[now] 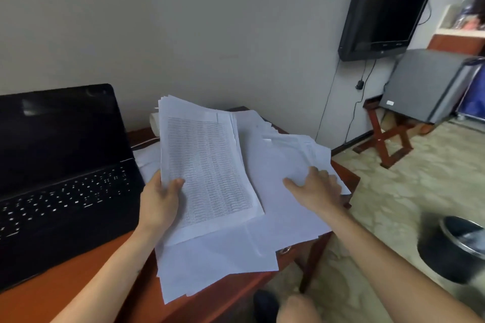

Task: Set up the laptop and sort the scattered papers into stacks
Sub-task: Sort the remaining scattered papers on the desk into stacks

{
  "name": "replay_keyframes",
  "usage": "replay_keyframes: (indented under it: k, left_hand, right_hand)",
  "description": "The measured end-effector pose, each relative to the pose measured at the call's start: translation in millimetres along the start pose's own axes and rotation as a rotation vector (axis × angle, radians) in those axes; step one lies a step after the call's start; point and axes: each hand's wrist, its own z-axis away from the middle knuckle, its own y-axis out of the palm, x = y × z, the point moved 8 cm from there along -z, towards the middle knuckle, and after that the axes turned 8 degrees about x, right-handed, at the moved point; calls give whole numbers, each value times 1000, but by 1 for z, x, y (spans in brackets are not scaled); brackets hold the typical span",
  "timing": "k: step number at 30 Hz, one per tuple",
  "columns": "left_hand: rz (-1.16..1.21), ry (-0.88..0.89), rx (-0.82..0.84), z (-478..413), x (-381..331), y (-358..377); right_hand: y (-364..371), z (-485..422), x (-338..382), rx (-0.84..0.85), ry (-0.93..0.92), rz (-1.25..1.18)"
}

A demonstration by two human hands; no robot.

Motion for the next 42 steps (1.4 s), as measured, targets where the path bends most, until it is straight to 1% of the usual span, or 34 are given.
replay_keyframes:
  k: [2,3,5,7,11,16,20,23,26,30,32,37,42]
  left_hand:
    - [-57,22,5,1,3,6]
    - [-80,38,5,3,3,8]
    - [-94,66,10,10,2,10]
    - [-92,87,17,14,2,10]
    - [-93,98,4,18,0,6]
    - [-64,80,-39,23,-1,-7]
    - [-26,74,-69,23,2,-18]
    - [-15,58,-70,20,7,-19]
    - [-13,71,-73,19,6,-20]
    - [-4,64,-80,17,6,-24]
    - [13,60,-95,17,5,-28]
    - [19,50,-116,18,4,-33]
    - [56,24,-85,16,7,-29]
  right_hand:
    - [8,3,-5,108,51,91]
    - [11,4,-3,128,42,123]
    - [12,4,2,123,15,154]
    - [11,2,6,122,11,113]
    - [10,-5,6,171,15,-110]
    - [11,-10,2,203,-20,-560]
    - [18,-10,3,233,-15,-809]
    - [22,-11,-2,260,51,-955]
    - [23,-13,-9,292,68,-934]
    - [7,-13,-20,187,5,-761]
    - [4,-13,-26,152,2,-730]
    - [4,-14,-35,109,-66,-797]
    - [-15,-7,-36,-81,-176,-892]
